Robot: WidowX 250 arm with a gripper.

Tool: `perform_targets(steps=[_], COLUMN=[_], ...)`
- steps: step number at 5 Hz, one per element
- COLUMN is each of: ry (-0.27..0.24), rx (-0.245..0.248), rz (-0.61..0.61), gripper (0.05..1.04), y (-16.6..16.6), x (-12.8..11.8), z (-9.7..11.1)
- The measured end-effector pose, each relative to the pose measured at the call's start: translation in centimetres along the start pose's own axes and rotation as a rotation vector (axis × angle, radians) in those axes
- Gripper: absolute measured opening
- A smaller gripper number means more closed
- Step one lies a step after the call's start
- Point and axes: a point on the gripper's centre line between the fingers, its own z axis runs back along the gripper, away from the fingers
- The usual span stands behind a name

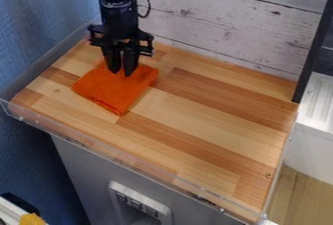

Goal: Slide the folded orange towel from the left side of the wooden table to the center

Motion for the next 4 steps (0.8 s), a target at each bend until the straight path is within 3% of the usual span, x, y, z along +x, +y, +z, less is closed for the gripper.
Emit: perform_targets(steps=[1, 2, 4], ry=[-0.01, -0.012, -0.039], rx=[-0.003, -0.009, -0.019], rz=[-0.01, -0.025, -0.035], gripper=[0.155, 0.066, 0.059], y=[0.0, -0.2, -0.7], x=[0.3, 0.2, 0.3], z=[-1.1, -2.4, -2.9])
